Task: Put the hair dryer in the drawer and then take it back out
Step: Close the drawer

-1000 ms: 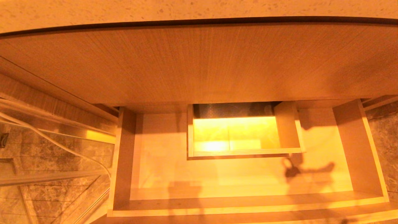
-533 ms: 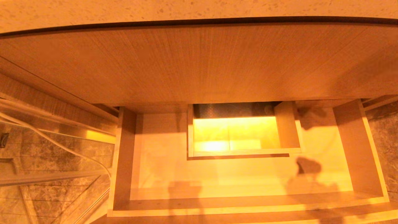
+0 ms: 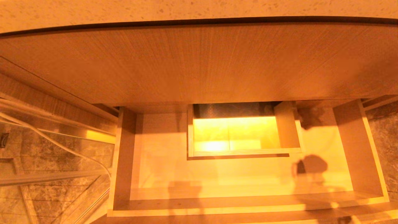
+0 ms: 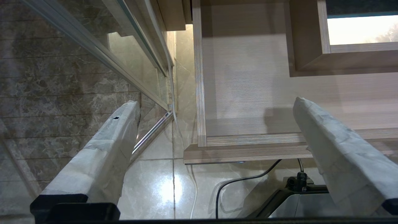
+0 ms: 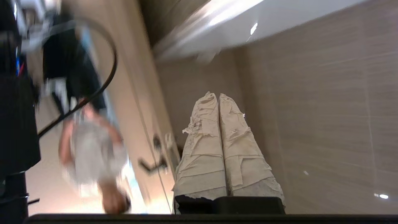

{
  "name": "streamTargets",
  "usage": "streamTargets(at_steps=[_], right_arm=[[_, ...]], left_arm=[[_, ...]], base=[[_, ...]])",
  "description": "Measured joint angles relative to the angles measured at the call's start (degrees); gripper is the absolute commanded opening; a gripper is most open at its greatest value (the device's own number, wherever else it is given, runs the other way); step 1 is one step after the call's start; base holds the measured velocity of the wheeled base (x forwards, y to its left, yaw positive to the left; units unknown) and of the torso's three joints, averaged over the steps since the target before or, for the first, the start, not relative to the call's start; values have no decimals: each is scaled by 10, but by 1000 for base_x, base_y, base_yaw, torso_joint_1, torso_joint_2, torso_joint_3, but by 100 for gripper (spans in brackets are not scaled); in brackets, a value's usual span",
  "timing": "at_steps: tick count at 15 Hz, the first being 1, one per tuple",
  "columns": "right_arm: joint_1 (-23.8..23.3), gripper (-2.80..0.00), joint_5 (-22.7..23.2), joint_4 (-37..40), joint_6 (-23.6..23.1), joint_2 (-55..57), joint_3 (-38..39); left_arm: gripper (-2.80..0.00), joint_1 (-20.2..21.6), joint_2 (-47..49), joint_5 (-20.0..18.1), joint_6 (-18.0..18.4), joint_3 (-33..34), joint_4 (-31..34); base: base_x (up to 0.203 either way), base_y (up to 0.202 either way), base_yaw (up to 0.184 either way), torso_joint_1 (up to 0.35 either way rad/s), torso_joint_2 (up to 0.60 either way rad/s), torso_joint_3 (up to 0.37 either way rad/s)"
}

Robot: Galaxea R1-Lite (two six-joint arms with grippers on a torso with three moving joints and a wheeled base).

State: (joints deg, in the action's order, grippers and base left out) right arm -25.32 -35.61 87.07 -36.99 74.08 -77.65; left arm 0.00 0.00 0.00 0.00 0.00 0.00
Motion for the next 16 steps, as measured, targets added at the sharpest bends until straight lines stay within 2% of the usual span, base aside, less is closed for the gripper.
streamTargets(at_steps=[2, 6, 10, 12, 14, 16], right_arm=[[-14, -280, 0, -27, -4, 19, 40], [-23, -280, -1, -139, -6, 24, 164], [-8, -280, 1, -324, -6, -30, 362], [-2, -280, 0, -447, -3, -66, 465], [1, -280, -3, -538, 20, -80, 519], [0, -280, -3, -581, 72, -63, 535]], left_arm=[[0, 0, 0, 0, 0, 0, 0], [0, 0, 0, 0, 0, 0, 0], [0, 0, 0, 0, 0, 0, 0], [0, 0, 0, 0, 0, 0, 0], [0, 0, 0, 0, 0, 0, 0], [0, 0, 0, 0, 0, 0, 0]], base=[[0, 0, 0, 0, 0, 0], [0, 0, 0, 0, 0, 0], [0, 0, 0, 0, 0, 0], [0, 0, 0, 0, 0, 0], [0, 0, 0, 0, 0, 0], [0, 0, 0, 0, 0, 0]])
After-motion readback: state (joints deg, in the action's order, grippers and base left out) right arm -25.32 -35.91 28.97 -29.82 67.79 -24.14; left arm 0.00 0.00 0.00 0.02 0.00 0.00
